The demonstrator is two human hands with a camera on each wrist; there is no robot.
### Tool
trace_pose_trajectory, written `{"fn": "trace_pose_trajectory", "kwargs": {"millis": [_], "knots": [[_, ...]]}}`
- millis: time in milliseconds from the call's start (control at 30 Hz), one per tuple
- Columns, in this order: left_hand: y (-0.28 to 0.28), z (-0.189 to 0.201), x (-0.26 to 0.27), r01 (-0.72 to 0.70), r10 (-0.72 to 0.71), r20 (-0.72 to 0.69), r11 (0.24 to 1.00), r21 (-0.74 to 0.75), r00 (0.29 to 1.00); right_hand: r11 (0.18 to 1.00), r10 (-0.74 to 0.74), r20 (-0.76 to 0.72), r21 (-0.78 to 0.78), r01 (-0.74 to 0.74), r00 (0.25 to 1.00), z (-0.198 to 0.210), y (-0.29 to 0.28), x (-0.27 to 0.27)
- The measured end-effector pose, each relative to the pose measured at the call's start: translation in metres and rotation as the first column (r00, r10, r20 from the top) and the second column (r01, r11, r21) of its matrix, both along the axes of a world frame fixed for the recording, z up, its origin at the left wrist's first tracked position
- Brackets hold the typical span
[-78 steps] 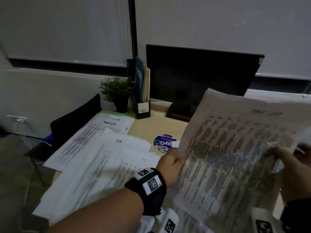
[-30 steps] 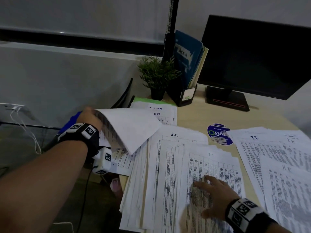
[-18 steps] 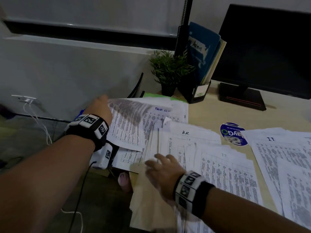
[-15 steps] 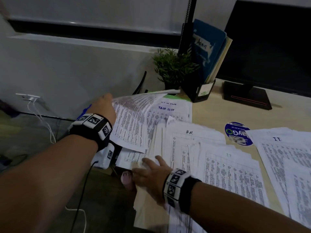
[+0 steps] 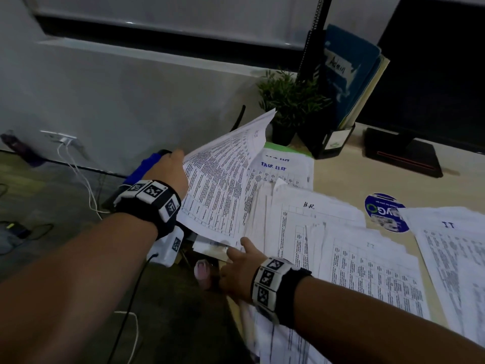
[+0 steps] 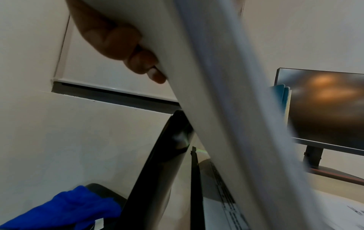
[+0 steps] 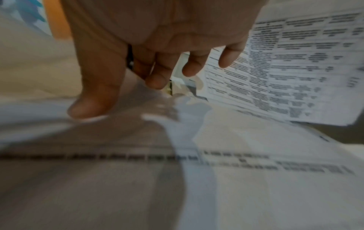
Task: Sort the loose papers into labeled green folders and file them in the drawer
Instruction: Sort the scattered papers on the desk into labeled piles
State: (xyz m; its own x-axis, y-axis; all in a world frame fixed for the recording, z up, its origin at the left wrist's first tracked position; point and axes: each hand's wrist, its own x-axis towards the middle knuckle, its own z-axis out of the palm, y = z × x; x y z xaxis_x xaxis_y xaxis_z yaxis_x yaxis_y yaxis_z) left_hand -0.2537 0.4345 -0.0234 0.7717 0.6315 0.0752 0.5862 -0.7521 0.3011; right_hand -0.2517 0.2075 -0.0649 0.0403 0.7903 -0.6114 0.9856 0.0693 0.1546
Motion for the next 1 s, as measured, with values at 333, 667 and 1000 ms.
{"fn": "trace_pose_trajectory", "kwargs": {"millis": [333, 667, 1000], "knots": [[0.008, -0.007, -0.005, -0.012, 0.011, -0.018, 0.999, -0.043, 1.000, 0.995, 0.052, 0.049, -0.085, -0.048, 0.997, 0.003, -0.013, 0.006], [0.009, -0.009, -0.009, -0.083, 0.083, -0.001, 0.996, -0.020, 0.997, 0.948, -0.298, -0.182, 0.056, 0.312, 0.937, 0.000, -0.049, 0.005], [0.004, 0.001, -0.004, -0.077, 0.076, -0.041, 0.997, -0.016, 0.996, 0.956, -0.228, -0.247, 0.125, 0.264, 0.942, -0.003, -0.063, 0.008]]}}
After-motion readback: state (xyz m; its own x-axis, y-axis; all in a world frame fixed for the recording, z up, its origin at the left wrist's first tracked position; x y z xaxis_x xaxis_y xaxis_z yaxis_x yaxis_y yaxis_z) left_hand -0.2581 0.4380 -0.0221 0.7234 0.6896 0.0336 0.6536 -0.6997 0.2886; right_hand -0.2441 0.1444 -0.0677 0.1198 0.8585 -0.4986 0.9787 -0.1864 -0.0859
